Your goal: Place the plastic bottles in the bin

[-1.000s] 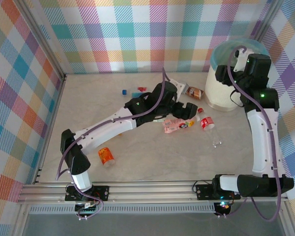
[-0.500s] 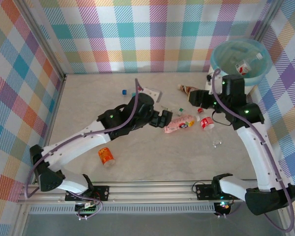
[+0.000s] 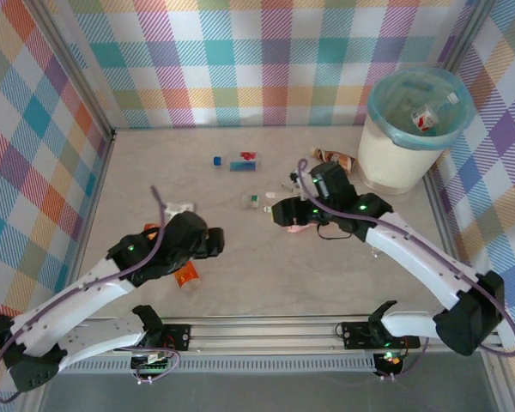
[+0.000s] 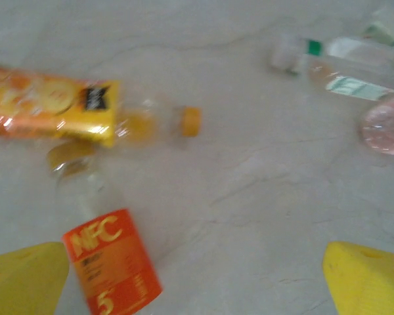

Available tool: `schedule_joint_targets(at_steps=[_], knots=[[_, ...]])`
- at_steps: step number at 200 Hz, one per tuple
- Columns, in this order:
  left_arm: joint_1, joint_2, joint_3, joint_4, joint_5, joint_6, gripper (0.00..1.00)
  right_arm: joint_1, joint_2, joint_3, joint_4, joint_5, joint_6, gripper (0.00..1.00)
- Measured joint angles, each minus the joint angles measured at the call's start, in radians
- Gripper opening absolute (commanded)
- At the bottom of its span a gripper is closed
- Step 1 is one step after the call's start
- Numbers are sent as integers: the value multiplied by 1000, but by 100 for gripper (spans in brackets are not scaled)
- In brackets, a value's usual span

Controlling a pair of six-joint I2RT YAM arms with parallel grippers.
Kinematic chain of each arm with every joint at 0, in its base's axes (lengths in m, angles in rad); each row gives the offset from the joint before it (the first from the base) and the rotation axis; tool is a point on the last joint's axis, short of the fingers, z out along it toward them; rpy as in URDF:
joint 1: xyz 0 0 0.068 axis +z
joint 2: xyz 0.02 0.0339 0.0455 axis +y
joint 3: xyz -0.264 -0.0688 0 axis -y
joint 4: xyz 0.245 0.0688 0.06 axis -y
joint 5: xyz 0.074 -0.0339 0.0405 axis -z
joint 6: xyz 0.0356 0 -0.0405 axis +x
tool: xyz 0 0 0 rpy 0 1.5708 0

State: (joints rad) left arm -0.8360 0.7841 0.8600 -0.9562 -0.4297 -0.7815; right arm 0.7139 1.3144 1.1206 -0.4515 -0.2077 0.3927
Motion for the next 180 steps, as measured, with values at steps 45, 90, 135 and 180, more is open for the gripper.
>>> schedule_joint_targets(at_steps=[45,90,135,180], knots=[[14,-143,-115,-104,-36,-224,97,26,50,-5,71,-15,31,70],[24,-39,-179,-102,-32,-303,99,26,37,-50,92,-10,34,73],[61,74,-278,34,44,-296,95,26,6,-94,93,19,28,75],[99,144,-371,196,149,-265,73,26,8,-100,93,27,18,77]])
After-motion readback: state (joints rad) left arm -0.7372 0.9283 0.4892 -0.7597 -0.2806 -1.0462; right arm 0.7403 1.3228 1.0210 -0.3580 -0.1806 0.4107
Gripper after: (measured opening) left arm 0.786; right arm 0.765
